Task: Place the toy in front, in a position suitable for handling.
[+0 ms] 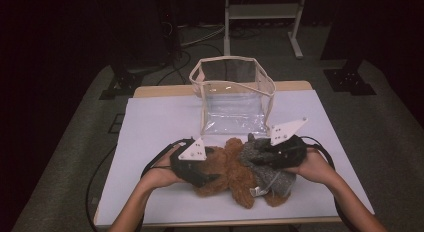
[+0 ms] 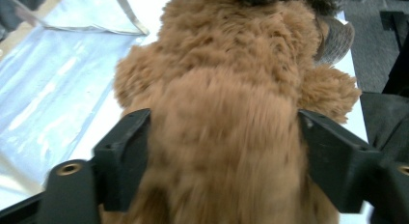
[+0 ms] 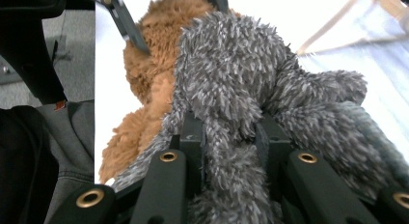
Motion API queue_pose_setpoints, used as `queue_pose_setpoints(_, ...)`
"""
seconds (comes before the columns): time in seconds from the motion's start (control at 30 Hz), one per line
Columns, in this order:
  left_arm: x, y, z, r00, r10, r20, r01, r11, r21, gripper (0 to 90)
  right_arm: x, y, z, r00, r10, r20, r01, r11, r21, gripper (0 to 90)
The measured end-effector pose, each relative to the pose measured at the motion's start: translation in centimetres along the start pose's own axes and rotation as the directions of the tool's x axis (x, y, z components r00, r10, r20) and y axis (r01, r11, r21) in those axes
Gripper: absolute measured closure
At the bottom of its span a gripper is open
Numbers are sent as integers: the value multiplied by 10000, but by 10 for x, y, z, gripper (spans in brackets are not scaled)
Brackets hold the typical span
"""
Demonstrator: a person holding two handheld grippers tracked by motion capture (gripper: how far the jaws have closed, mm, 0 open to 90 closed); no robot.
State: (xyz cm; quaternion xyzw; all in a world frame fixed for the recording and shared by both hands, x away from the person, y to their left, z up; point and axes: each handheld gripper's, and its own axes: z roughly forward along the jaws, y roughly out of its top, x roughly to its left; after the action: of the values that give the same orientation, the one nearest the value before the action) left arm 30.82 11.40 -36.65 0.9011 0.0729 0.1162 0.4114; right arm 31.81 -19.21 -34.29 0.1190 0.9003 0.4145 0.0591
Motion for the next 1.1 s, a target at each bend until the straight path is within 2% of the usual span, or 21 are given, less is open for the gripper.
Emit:
queue_pose_setpoints(0.1,2,-2,-5,9999,-103,1,103,9999,88,203,-2,-7,-5,9998,193,-3,-193,9998,-78,695)
queue_pose_setpoints(0.13,4,-8,-6,9995,-318,92,316,9994,166,236,-1,-6,-6,9999,151,52,-151,9999,-3,694)
queue_pose_setpoints(0.23,4,-17,-2,9986,-489,211,486,9988,103,337,3,2,-4,9999,-66,132,62,9995,311,693)
queue_pose_setpoints(0.33,5,-23,2,9970,-681,355,682,9977,-14,367,7,14,-1,9992,-363,190,353,9982,483,693)
queue_pose_setpoints(0.4,5,-23,3,9963,-769,380,777,9968,-196,375,13,33,10,9964,-842,113,831,9934,792,693)
queue_pose_setpoints(0.43,5,-23,3,9963,-769,380,777,9968,-196,374,13,33,10,9964,-842,113,831,9934,792,693)
queue_pose_setpoints(0.5,4,-20,3,9974,-649,328,655,9977,-183,371,18,46,31,9921,-1249,-146,1257,9858,1112,693)
queue_pose_setpoints(0.53,4,-18,4,9979,-562,306,566,9983,-116,366,19,49,38,9919,-1257,-152,1266,9845,1217,693)
queue_pose_setpoints(0.57,4,-18,4,9979,-562,306,566,9983,-116,360,19,49,38,9919,-1257,-152,1266,9845,1217,693)
queue_pose_setpoints(0.6,5,-17,4,9970,-639,429,644,9979,-84,358,22,52,50,9905,-1330,-351,1363,9829,1235,693)
queue_pose_setpoints(0.7,5,-18,4,9965,-685,477,690,9976,-88,366,23,52,54,9886,-1449,-402,1490,9797,1339,693)
queue_pose_setpoints(0.73,5,-18,3,9967,-658,480,663,9978,-84,370,20,50,44,9904,-1328,-395,1366,9831,1215,693)
queue_pose_setpoints(0.77,5,-19,2,9969,-638,469,642,9979,-57,370,20,50,44,9904,-1328,-395,1366,9831,1215,693)
queue_pose_setpoints(0.8,4,-21,1,9967,-662,470,664,9978,-33,370,13,45,31,9922,-1231,-217,1247,9868,1034,693)
queue_pose_setpoints(0.9,3,-23,0,9970,-615,479,616,9981,0,370,-2,33,2,9976,-565,405,535,9960,717,693)
queue_pose_setpoints(0.97,2,-23,0,9970,-594,498,593,9982,38,369,-13,23,-16,9981,-47,614,25,9993,365,693)
queue_pose_setpoints(1.03,2,-22,-1,9971,-572,498,568,9983,98,365,-19,14,-26,9973,299,670,-311,9994,167,691)
queue_pose_setpoints(1.1,3,-20,-1,9974,-546,478,539,9984,161,346,-20,10,-27,9974,396,596,-403,9991,117,691)
